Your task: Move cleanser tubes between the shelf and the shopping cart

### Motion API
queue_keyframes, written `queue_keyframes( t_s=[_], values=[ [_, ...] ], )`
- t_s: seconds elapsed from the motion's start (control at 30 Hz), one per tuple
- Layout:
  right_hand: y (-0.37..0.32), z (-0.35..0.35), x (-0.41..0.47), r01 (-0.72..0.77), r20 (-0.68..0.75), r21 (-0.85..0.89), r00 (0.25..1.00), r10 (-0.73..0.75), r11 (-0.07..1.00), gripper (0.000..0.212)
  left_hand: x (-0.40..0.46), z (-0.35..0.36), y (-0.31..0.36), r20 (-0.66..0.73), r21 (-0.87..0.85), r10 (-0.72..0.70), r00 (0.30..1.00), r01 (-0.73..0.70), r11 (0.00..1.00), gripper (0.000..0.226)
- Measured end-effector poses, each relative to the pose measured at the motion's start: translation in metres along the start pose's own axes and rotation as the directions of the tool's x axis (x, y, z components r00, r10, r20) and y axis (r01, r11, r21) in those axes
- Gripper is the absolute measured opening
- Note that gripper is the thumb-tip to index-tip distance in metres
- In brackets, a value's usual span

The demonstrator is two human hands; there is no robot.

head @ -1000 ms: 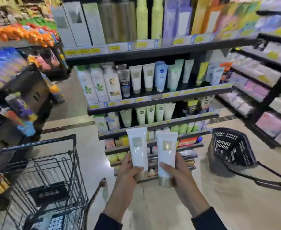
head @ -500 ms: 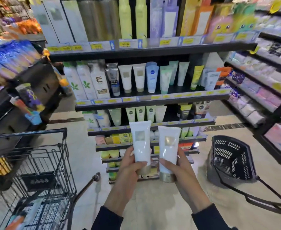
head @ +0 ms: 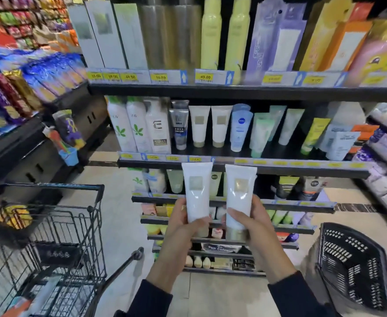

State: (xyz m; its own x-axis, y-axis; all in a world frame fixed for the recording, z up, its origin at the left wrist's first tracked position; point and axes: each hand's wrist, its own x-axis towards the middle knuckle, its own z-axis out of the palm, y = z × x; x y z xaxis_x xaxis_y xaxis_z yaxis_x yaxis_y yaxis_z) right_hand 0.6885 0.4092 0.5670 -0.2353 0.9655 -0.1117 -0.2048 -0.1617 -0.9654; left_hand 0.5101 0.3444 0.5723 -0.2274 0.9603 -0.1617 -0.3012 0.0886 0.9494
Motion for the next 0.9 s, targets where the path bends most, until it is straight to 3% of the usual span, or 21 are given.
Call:
queue_keyframes(
  t_s=[0.2,0.57,0.9],
  values=[
    [-0.012,0.009,0.069,0.041,0.01,-0.007,0.999,-0.041,0.999,0.05,0.064,-0.006,0.024,0.008,0.083,0.087,0.996,-0.088,0.993,0.056],
    [-0.044,0.009,0.148,0.102,0.066,0.0,0.993,-0.102,0.995,0.05,0.161,0.01,0.067,-0.031,0.175,0.226,0.974,-0.218,0.96,0.062],
    [-0.056,0.001,0.169,0.127,0.069,-0.012,0.99,-0.126,0.992,0.049,0.236,0.018,0.067,-0.169,0.456,0.329,0.929,-0.222,0.862,0.071]
  ],
)
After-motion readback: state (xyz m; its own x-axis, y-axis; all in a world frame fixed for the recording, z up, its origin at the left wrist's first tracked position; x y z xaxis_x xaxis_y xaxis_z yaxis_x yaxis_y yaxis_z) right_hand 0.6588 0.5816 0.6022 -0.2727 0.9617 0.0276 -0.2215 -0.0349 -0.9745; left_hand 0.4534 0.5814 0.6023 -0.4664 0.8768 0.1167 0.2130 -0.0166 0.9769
